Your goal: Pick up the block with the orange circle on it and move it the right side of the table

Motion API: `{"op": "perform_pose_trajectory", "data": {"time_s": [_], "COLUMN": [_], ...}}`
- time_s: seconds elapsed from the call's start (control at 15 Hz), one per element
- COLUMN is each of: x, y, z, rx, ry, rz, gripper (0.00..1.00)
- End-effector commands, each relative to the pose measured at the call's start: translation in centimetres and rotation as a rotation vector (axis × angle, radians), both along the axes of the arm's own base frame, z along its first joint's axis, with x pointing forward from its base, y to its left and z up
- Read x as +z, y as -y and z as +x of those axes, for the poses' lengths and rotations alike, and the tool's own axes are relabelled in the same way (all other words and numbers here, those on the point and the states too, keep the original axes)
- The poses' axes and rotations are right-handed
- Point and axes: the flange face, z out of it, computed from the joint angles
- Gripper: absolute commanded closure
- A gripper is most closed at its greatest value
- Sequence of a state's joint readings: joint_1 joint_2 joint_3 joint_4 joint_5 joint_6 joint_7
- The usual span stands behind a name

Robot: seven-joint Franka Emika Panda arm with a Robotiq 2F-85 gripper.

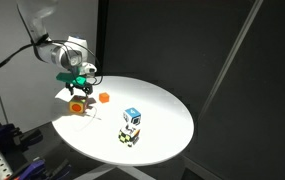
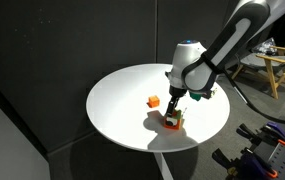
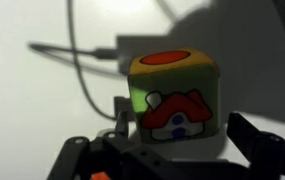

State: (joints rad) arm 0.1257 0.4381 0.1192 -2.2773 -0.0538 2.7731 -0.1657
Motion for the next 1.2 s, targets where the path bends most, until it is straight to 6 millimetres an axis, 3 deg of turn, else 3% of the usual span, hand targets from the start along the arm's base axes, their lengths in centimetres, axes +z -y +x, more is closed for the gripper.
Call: {"op": "perform_pose_trajectory", "data": {"time_s": [0.0,0.93,1.0,1.13], "x": [-0.1,-2.1,-2.0,-1.9], "y": [0.8,0.9,0.9,0.8], "z": [0.4,0.0,0.0,0.2], "rx": [0.01,0.014,0.006,-0.001], "ry": [0.009,-0.029,-0.03,-0.03], "rz": [-0.013,-0.021,-0.019,-0.016], "gripper": [0.0,0.0,0.25,0.34]}}
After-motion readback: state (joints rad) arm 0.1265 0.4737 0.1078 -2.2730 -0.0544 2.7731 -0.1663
